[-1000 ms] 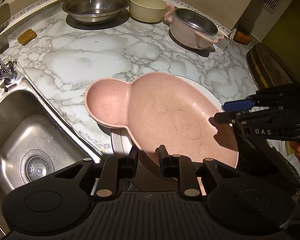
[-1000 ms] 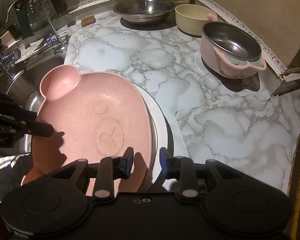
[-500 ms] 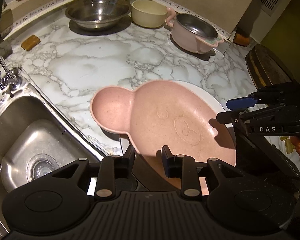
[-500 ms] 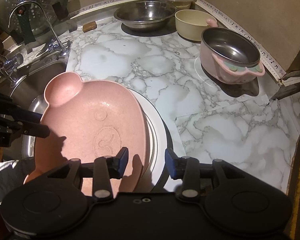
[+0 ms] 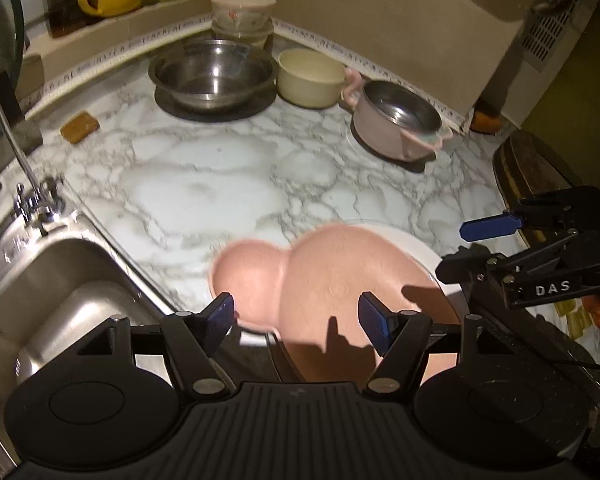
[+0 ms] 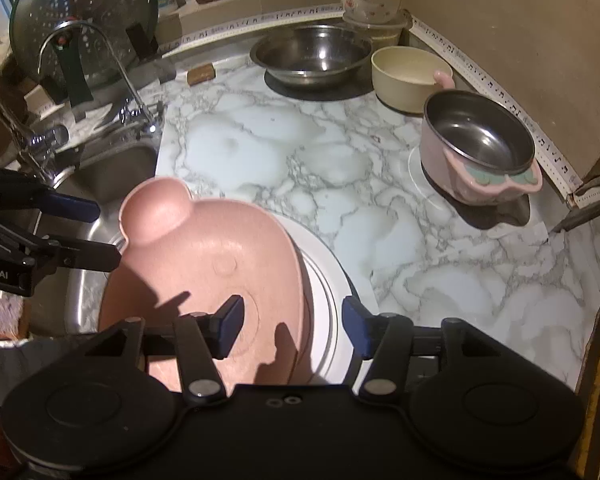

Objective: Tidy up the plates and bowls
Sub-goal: 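Lower the pink plate onto the white plates and open both tools, then move both tools to the rim of the large steel basin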

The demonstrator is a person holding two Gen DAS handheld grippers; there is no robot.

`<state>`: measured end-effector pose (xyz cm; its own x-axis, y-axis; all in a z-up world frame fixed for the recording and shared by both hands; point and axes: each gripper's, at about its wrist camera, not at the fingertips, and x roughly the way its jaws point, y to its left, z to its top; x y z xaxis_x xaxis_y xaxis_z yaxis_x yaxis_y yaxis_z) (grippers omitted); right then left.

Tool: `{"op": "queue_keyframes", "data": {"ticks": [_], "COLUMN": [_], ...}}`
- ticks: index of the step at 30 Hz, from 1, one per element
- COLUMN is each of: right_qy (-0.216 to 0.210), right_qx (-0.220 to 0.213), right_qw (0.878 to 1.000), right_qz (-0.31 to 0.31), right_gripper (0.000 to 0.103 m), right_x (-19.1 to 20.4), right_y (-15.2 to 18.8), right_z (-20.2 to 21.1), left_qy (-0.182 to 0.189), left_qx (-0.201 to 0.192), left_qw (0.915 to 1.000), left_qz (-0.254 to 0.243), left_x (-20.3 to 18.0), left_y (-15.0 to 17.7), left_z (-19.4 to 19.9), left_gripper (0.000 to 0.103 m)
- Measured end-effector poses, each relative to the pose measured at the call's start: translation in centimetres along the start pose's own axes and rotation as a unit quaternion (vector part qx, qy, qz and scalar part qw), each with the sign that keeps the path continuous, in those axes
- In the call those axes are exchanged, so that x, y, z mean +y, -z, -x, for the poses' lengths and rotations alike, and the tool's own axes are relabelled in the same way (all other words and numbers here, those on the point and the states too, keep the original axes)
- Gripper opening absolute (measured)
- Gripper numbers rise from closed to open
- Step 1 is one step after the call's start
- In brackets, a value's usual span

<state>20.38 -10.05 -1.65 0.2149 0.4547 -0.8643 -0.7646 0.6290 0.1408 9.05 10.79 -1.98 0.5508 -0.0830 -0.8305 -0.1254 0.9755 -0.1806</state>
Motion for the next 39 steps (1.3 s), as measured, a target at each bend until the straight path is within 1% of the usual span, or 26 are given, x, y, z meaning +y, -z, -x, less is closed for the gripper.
{"op": "queue_keyframes", "data": {"ticks": [2, 4, 8, 9, 10, 11, 16, 20, 22, 27, 31, 36, 39], "right_qy": [-0.005, -0.006, -0.005, -0.003, -0.001, 0.002, 0.006, 0.011, 0.008, 0.002, 0.001, -0.009, -0.016], "right_qx": [-0.002, -0.008, -0.017, -0.02, -0.023, -0.027, -0.039, -0.045, -0.046, -0.042, -0.042, -0.042, -0.033], "right_qw": [1.0, 1.0, 1.0, 1.0, 1.0, 1.0, 0.999, 0.998, 0.998, 0.995, 0.991, 0.985, 0.984], "right_qz": [-0.004, -0.004, -0.006, -0.006, -0.006, -0.006, -0.011, -0.031, -0.049, -0.093, -0.123, -0.165, -0.176], "right_gripper": [0.063, 0.064, 0.073, 0.074, 0.077, 0.079, 0.084, 0.087, 0.088, 0.088, 0.088, 0.087, 0.082], "right_x": [-0.1, -0.2, -0.6, -0.8, -0.9, -1.1, -2.1, -3.3, -4.0, -5.1, -5.8, -6.4, -6.3], "right_y": [-0.7, -1.5, -3.6, -4.1, -4.6, -5.1, -7.7, -10.0, -11.1, -14.2, -16.3, -18.9, -20.2], "right_z": [0.2, 0.5, 0.9, 1.1, 1.2, 1.4, 1.3, 0.4, -0.3, -2.7, -4.6, -6.8, -8.7], "left_qy": [-0.01, -0.015, -0.021, -0.023, -0.027, -0.031, -0.04, -0.067, -0.08, -0.101, -0.112, -0.105, -0.102], "left_qx": [-0.01, -0.019, -0.038, -0.045, -0.05, -0.053, -0.055, -0.058, -0.056, -0.052, -0.052, -0.036, -0.02], "left_qw": [0.9999, 0.9997, 0.9989, 0.9986, 0.9982, 0.9978, 0.9962, 0.9944, 0.9933, 0.9888, 0.9855, 0.9831, 0.9824], "left_qz": [0.001, 0.007, 0.016, 0.017, 0.019, 0.024, 0.053, 0.057, 0.063, 0.097, 0.116, 0.145, 0.156], "left_x": [0.2, 0.7, 1.6, 1.9, 2.1, 2.4, 3.8, 4.9, 5.7, 7.7, 9.4, 11.8, 12.9], "left_y": [-1.0, -2.1, -4.2, -4.8, -5.3, -5.9, -8.7, -11.2, -12.5, -16.0, -18.5, -20.5, -21.2], "left_z": [0.1, 0.1, -0.1, -0.2, -0.3, -0.6, -2.1, -3.8, -4.8, -7.2, -8.8, -11.6, -13.4], "left_gripper": [0.068, 0.068, 0.069, 0.069, 0.071, 0.077, 0.081, 0.082, 0.082, 0.082, 0.082, 0.083, 0.083]}}
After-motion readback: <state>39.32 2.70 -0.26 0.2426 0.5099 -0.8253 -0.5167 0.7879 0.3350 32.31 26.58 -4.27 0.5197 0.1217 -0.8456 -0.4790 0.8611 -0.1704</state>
